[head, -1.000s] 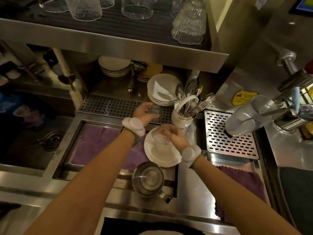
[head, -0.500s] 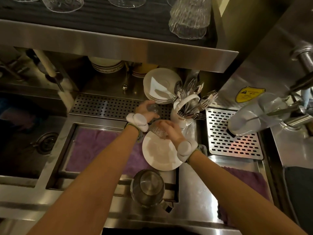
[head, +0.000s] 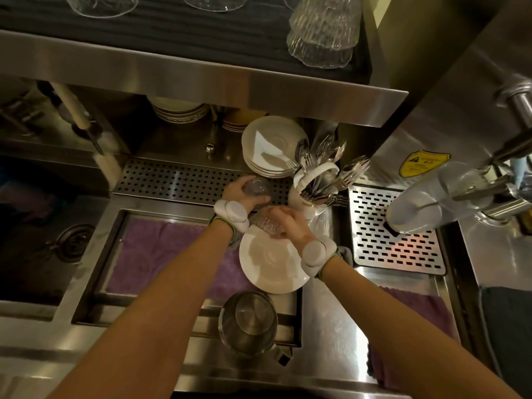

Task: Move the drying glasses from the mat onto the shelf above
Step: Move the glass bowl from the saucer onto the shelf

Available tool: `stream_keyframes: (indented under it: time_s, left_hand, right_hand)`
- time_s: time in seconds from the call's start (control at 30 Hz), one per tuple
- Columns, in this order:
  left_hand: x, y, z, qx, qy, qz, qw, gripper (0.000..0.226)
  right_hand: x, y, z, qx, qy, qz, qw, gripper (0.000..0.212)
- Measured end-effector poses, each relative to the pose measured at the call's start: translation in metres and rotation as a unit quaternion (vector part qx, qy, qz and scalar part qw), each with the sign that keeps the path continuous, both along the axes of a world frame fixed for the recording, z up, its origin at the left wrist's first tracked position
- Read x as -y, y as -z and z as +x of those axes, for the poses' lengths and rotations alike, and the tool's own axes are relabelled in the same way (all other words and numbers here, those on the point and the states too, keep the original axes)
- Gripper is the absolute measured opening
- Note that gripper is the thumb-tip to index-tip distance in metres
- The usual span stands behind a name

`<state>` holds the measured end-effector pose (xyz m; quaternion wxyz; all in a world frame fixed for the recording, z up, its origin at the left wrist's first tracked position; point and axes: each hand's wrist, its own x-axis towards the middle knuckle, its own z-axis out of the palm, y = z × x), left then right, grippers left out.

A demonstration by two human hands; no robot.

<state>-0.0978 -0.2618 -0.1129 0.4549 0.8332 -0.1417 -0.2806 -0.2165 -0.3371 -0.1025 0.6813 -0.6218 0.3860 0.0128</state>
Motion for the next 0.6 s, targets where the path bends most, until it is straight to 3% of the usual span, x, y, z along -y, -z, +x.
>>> stream_keyframes:
  time_s: [0.13, 0.33, 0.47, 0.6]
  left_hand:
    - [-0.012, -0.011, -0.001, -0.024, -0.028, -0.018, 0.999, 0.057]
    - [-0.033, -0.032, 0.004, -0.065, -0.085, -0.046, 0.993, 0.053]
    - [-0.044, -0.046, 0.007, -0.085, -0.133, -0.065, 0.985, 0.043]
    - [-0.056, -0.059, 0.003, -0.095, -0.158, -0.104, 0.977, 0.048]
  right_hand:
    - [-0.003, -0.004, 0.000, 0.007, -0.005, -0.017, 1.000, 0.013]
    - [-0.006, -0.021, 0.003, -0.004, -0.018, -0.039, 0.999, 0.031]
    - [-0.014, -0.034, 0.005, 0.036, -0.023, -0.047, 0.998, 0.025]
    - [-0.023, -0.047, 0.007, 0.058, -0.024, -0.055, 0.997, 0.018]
